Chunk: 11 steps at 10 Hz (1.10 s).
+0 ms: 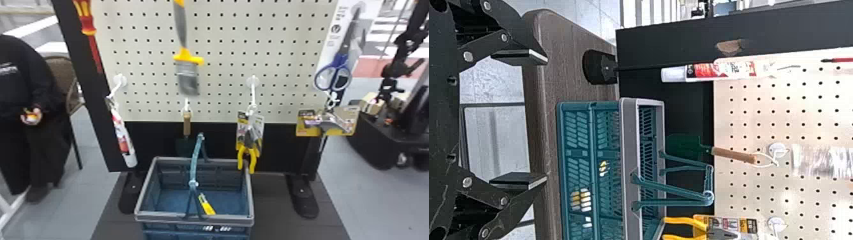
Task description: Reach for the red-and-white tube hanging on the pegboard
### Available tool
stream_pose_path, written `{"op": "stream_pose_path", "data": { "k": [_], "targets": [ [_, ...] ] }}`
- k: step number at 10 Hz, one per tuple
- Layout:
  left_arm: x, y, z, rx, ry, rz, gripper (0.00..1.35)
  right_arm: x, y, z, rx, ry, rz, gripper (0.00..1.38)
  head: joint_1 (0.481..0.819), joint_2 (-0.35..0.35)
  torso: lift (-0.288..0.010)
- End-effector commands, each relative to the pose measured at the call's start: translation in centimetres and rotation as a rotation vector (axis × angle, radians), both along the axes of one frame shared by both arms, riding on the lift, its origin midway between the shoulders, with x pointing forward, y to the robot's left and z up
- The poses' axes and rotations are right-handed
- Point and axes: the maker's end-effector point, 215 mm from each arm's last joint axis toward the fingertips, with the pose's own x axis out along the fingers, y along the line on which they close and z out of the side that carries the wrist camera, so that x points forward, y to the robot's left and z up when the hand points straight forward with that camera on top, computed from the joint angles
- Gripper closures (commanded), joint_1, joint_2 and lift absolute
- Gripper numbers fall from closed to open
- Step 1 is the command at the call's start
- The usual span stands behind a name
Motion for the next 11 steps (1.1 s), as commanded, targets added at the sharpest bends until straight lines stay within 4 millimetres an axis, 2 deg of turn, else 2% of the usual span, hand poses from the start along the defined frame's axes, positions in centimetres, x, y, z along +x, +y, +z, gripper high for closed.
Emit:
{"op": "stream_pose_path", "data": {
  "k": [1,7,11],
  "targets": [
    [0.0,0.0,0.0,0.0,0.001,0.001,0.44,0.0,0.0,0.0,0.0,-0.001,0.0,0.26,0.549,0.0,-0.1],
    [0.0,0.1,-0.1,0.001,0.003,0.002,0.44,-0.1,-0.1,-0.2,0.003,0.004,-0.004,0.26,0.549,0.0,-0.1],
    [1.6,3.0,0.7,0.047,-0.024,0.027,0.44,-0.2,-0.1,-0.3,0.005,0.007,-0.007,0.26,0.549,0.0,-0.1]
  ]
}}
